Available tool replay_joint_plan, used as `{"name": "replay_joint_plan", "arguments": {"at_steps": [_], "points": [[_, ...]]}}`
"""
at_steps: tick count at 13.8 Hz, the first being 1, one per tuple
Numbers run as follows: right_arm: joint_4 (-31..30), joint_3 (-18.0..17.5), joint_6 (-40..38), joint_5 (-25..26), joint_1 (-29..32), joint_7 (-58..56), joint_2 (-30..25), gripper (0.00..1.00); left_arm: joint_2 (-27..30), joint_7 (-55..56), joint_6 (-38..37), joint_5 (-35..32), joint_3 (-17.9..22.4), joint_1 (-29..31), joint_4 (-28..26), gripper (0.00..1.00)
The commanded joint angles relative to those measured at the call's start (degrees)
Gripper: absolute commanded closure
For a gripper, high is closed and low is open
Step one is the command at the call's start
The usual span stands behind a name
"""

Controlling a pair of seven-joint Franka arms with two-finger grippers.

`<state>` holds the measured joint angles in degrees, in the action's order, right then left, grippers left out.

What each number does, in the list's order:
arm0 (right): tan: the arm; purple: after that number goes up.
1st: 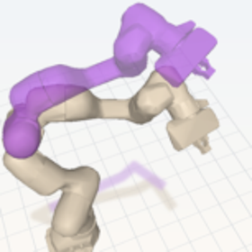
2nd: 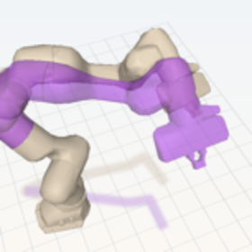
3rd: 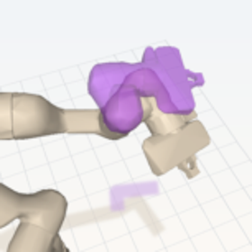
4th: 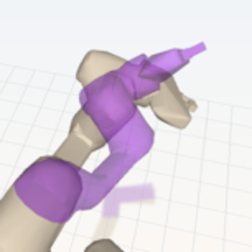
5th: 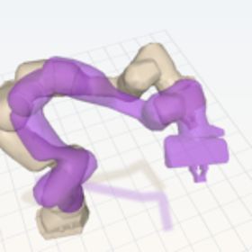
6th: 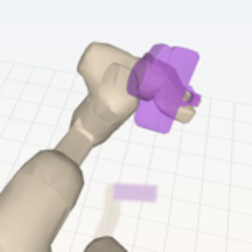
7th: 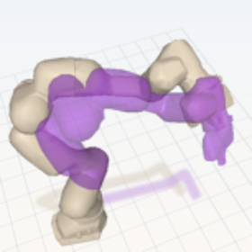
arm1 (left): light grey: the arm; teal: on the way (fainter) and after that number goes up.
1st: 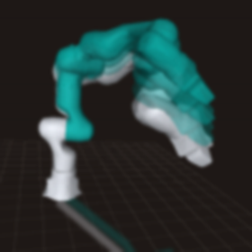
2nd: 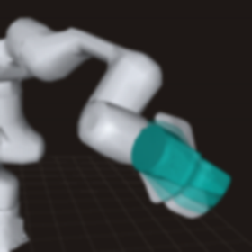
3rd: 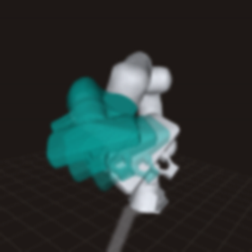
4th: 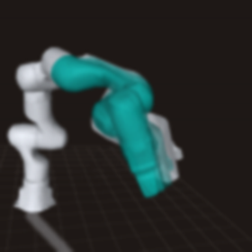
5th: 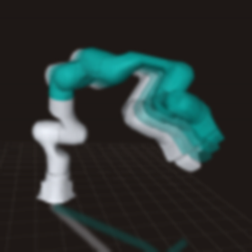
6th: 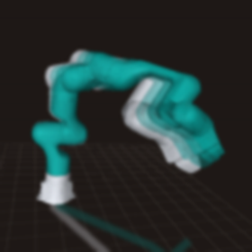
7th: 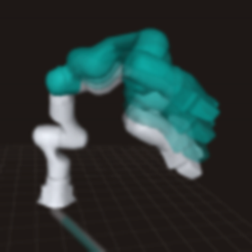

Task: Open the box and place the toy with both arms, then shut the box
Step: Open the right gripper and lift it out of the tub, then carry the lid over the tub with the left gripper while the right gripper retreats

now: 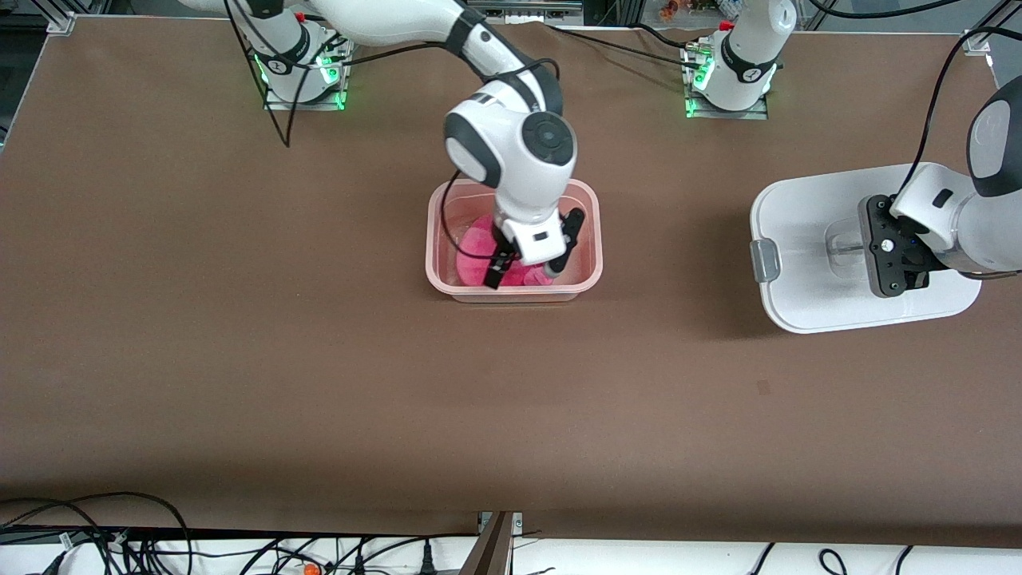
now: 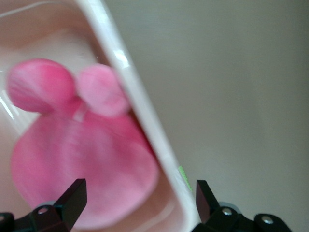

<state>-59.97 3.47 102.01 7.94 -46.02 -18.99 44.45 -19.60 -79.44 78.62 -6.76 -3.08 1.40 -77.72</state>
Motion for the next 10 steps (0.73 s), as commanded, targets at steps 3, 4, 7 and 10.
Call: {"name": "replay_joint_plan", "arguments": {"at_steps": [3, 4, 7, 10], "points": [[-2.77, 3.46, -11.56, -3.72, 2.87, 0.26, -12.25, 0.0, 0.09, -0.98, -0.04, -0.71, 0.09, -0.95, 0.29, 1.0], [-5.31, 5.22, -12.01, -4.07, 3.04, 0.53, -15.06, 0.0, -0.17, -0.72, 0.22, -0.27, 0.09, -1.83, 0.29, 1.0], [-14.44, 14.77, -11.84, -11.77, 3.04, 0.62, -25.78, 0.0, -0.35, 5.49, 1.36, -0.01, 0.09, -9.02, 0.46, 1.0], [-26.39, 22.35, -10.96, -13.83, 3.04, 0.53, -34.48, 0.0, -3.15, 12.36, 1.8, 5.07, 0.09, -14.65, 4.41, 1.0]]}}
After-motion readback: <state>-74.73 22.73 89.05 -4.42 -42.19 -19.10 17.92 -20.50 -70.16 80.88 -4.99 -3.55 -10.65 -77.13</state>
